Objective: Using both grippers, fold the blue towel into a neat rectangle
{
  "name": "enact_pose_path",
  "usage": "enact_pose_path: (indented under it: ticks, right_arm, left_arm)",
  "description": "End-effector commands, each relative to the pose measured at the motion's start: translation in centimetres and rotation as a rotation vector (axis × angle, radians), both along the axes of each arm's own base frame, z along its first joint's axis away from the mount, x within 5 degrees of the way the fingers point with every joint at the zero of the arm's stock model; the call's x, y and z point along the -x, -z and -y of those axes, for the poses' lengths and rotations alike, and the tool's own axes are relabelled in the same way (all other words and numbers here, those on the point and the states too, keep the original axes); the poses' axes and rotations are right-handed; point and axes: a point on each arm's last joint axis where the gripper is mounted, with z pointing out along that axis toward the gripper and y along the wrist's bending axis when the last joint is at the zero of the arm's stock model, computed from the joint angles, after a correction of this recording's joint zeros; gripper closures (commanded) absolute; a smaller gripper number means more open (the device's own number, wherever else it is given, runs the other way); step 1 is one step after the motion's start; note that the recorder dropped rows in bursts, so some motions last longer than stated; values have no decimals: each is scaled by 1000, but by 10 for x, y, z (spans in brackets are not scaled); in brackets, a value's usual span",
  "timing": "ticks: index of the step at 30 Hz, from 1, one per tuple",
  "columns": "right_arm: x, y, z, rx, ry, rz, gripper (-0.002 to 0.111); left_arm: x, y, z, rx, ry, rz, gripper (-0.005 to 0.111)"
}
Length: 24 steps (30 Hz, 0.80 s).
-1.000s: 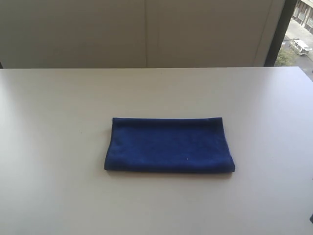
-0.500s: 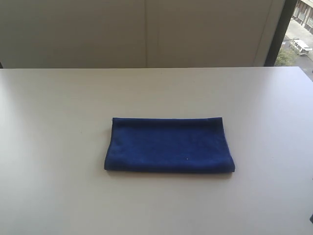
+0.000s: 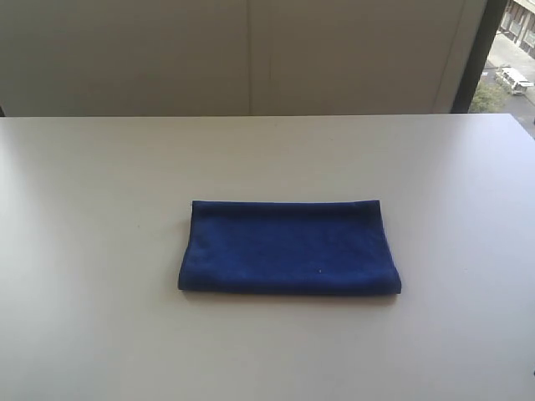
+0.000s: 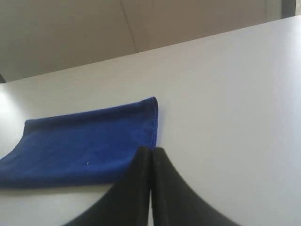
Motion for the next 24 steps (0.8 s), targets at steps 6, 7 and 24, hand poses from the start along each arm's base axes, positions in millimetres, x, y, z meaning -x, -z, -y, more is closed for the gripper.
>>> enact_pose_path:
  ticks: [6,7,24]
  right_arm:
    - [17,-13,4,-429,86,206,108]
    - [17,-14,4,-465,88,205,108]
    - [20,11,1,364,-47,-29,108]
  left_arm:
    - [0,1,0,0,-5,6,107]
    - [0,1,0,0,-5,6,107]
    - [0,1,0,0,-5,6,107]
